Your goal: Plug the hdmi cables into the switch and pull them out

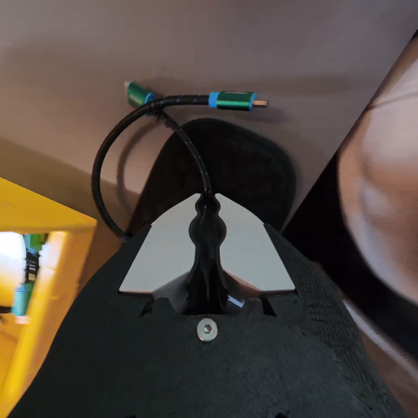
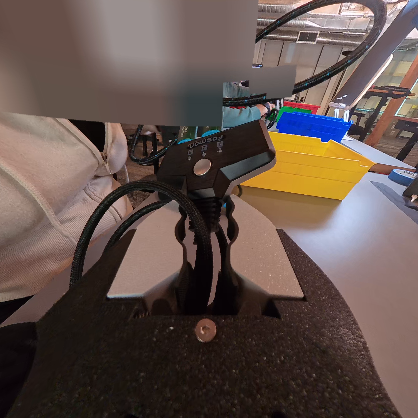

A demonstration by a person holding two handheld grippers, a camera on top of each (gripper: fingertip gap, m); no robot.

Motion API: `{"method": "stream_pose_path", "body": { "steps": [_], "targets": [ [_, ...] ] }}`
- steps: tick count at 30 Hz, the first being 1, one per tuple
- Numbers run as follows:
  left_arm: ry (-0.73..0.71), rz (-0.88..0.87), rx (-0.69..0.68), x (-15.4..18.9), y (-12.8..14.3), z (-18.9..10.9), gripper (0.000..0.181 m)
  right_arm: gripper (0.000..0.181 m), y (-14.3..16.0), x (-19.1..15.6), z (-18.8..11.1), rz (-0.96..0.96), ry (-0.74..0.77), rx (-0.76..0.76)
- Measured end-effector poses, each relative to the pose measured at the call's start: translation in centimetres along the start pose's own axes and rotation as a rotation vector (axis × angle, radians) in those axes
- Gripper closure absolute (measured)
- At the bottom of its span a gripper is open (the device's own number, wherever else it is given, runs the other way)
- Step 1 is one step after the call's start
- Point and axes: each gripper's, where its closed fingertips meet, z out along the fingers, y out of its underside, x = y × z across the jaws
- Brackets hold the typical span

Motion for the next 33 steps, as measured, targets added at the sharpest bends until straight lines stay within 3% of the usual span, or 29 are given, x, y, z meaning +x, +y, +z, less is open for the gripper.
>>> {"method": "stream_pose_path", "body": {
  "steps": [4,7,9,11,13,16,20,23,26,29,33],
  "targets": [
    [-0.019,-0.008,-0.002,2.9,-0.4,-0.7,0.171,0.148,0.0,0.0,-0.1,0.000,0.000,0.000],
    [0.094,-0.011,0.131,3.9,-2.4,-2.9,0.162,0.148,-0.2,0.1,-0.2,-0.002,0.006,0.008],
    [0.093,0.094,0.244,2.6,-3.5,-5.2,0.158,0.148,-0.3,0.1,-0.4,-0.006,0.010,0.012],
    [-0.037,0.254,0.282,-0.8,-3.2,-6.4,0.157,0.148,-0.4,0.1,-0.4,-0.006,0.013,0.015],
    [-0.031,0.417,0.221,-2.2,-1.3,-5.9,0.151,0.147,-0.4,0.2,-0.6,-0.008,0.018,0.016],
    [0.105,0.483,0.122,-1.7,1.2,-3.7,0.146,0.148,-0.4,0.3,-0.7,-0.008,0.024,0.015],
    [0.176,0.462,0.153,0.5,0.4,-2.1,0.147,0.148,-0.4,0.3,-0.7,-0.004,0.019,0.014],
    [0.259,0.423,0.073,2.4,1.1,-1.0,0.148,0.147,-0.4,0.1,-0.6,-0.003,0.007,0.015],
    [0.385,0.395,0.089,5.1,0.7,-1.3,0.153,0.148,-0.4,0.1,-0.6,-0.004,0.007,0.016],
    [0.355,0.419,0.170,4.8,-1.0,-2.5,0.153,0.148,-0.6,0.1,-0.8,-0.005,0.008,0.024],
    [0.189,0.246,0.488,0.2,-8.1,-3.7,0.149,0.148,-0.9,0.1,-0.9,-0.010,0.007,0.043]
  ]
}}
